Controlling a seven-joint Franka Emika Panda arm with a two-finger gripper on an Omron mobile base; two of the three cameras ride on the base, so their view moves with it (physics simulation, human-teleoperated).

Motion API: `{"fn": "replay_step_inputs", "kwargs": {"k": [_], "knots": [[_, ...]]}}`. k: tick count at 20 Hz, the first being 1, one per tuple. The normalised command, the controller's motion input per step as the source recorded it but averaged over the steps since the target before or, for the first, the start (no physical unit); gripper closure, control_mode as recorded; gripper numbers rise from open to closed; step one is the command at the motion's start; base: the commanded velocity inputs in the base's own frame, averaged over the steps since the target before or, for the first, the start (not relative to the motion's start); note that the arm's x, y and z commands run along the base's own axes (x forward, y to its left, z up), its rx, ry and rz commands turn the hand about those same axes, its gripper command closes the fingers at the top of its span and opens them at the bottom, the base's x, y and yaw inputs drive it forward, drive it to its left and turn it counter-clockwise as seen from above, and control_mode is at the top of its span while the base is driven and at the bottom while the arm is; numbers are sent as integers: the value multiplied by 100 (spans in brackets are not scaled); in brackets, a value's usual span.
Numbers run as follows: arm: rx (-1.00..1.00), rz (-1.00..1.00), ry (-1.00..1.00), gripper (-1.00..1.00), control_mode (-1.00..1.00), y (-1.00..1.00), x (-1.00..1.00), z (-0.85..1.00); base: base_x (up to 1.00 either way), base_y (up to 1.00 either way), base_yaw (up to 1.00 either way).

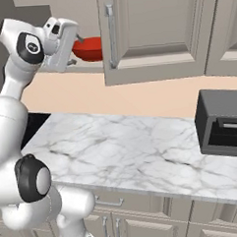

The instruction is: Move the bowls from the cabinet to the plates on the dining table.

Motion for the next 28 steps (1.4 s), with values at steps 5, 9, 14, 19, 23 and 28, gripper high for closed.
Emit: {"fn": "replay_step_inputs", "kwargs": {"k": [5,9,14,19,23,28], "knots": [[-13,-13,5,-100,-100,0,0,0,0,0,0],[-3,-18,11,-100,-100,0,-6,0,0,0,0],[-4,-24,4,-100,-100,0,-8,0,0,0,0],[-14,-19,0,-100,-100,-6,-8,8,0,0,0],[-7,-18,0,-100,-100,-14,-28,2,0,0,0],[-3,-21,0,-100,-100,-18,-37,0,0,0,0]]}}
